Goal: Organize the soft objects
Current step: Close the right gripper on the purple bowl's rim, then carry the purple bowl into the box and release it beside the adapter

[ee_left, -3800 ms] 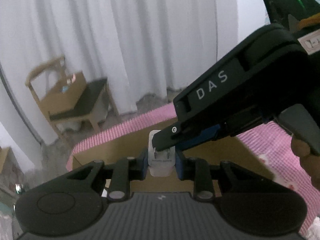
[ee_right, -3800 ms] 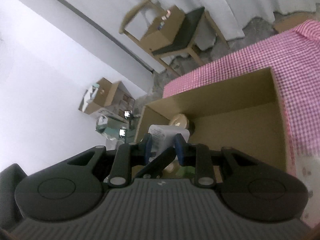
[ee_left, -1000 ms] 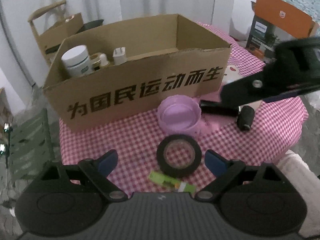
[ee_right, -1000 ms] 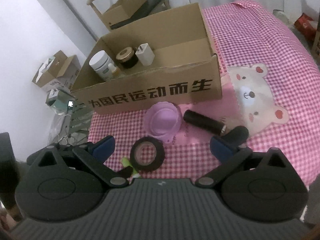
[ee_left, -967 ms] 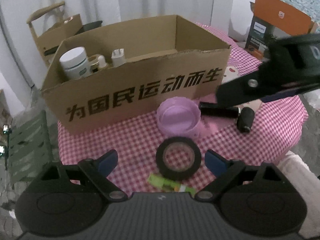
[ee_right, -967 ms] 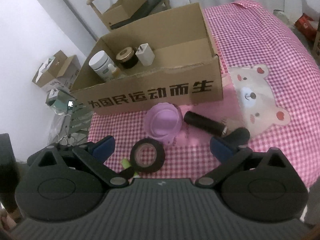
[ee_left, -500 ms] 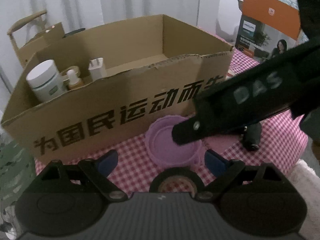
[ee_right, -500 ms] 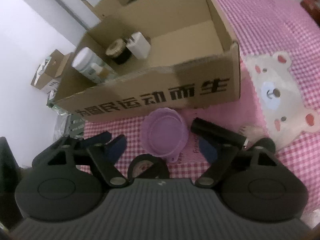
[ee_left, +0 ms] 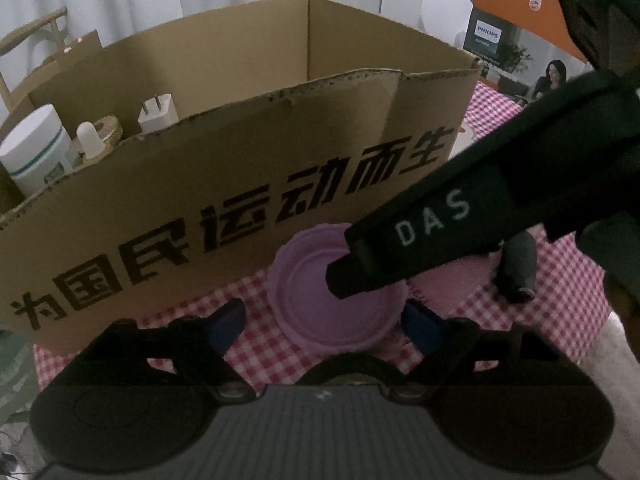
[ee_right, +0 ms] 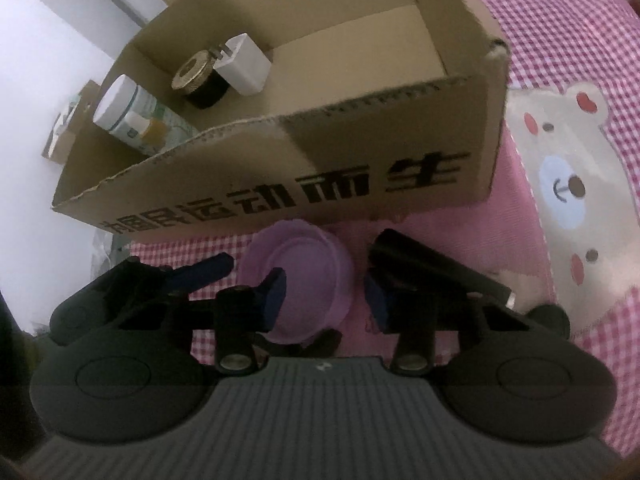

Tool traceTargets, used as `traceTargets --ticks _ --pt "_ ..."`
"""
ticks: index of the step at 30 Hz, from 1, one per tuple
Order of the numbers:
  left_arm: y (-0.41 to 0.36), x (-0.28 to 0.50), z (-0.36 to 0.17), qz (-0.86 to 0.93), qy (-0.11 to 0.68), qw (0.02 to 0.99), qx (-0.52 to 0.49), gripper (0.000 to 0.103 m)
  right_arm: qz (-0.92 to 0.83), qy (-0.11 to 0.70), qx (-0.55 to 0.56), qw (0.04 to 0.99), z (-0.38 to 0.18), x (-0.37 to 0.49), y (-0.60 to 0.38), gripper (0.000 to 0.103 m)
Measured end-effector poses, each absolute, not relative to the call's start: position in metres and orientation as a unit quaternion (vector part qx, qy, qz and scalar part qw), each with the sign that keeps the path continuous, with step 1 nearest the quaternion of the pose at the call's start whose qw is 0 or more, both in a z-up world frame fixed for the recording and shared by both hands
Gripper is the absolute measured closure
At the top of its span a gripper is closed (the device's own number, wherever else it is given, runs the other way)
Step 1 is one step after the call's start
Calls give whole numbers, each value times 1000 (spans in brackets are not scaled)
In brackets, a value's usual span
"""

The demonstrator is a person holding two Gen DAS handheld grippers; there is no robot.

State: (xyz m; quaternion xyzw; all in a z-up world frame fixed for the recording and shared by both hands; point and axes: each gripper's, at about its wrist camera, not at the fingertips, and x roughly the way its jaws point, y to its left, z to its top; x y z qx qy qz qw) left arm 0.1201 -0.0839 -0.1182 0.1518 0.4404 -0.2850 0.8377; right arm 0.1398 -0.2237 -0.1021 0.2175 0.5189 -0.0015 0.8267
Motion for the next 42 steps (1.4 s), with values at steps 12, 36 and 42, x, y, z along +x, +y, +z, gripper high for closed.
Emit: traceTargets --ticks 12,36,42 --pt "-80 121 -114 -286 431 845 137 30 3 515 190 836 -94 143 -215 81" --pt "-72 76 43 -260 270 915 149 30 59 371 145 915 72 107 -206 80" --pt "-78 117 46 -254 285 910 161 30 80 408 156 896 75 161 -221 80"
